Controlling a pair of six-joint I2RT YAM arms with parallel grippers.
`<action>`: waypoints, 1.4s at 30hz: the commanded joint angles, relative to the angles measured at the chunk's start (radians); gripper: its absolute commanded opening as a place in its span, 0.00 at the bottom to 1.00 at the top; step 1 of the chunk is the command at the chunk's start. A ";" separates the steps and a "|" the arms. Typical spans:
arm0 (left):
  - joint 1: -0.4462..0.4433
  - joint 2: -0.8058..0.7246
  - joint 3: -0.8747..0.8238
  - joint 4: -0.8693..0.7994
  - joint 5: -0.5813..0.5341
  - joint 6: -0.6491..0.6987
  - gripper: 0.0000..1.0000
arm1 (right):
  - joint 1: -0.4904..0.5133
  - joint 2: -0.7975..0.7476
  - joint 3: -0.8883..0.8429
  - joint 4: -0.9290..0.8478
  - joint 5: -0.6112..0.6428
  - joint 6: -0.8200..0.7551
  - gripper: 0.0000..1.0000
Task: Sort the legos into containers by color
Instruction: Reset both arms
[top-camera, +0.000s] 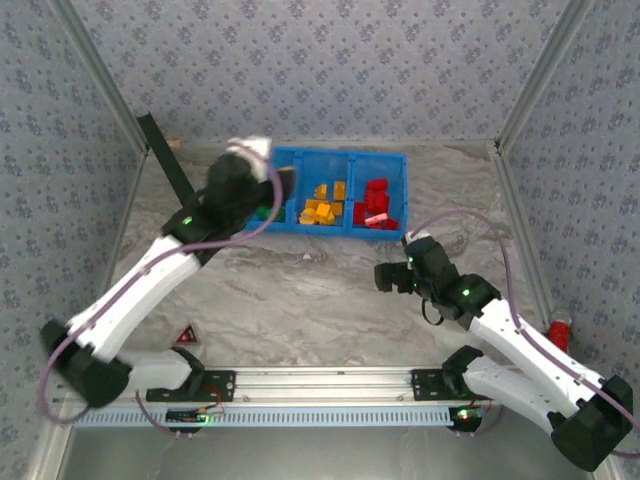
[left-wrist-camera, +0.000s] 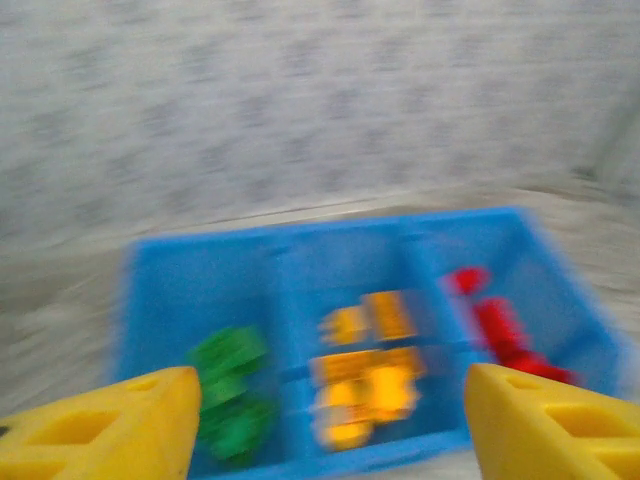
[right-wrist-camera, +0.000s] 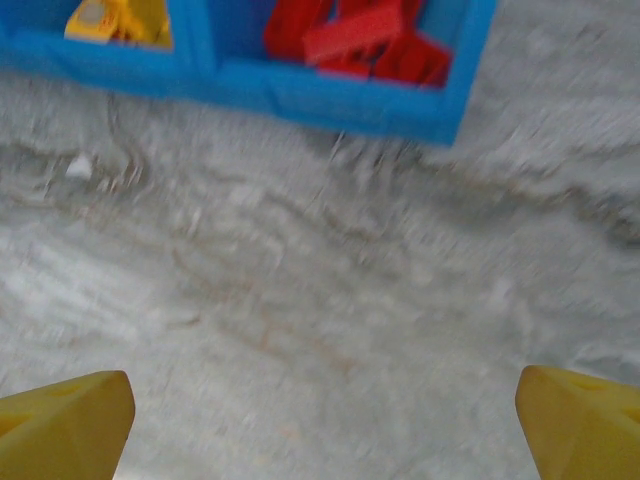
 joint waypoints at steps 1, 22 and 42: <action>0.087 -0.166 -0.257 0.002 -0.222 0.003 0.78 | -0.048 -0.004 0.043 0.099 0.047 -0.127 1.00; 0.526 0.115 -0.972 1.240 -0.034 0.193 1.00 | -0.210 0.060 -0.086 0.456 0.021 -0.257 1.00; 0.614 0.375 -0.766 1.107 0.253 0.188 1.00 | -0.373 0.376 -0.154 0.728 0.334 -0.278 1.00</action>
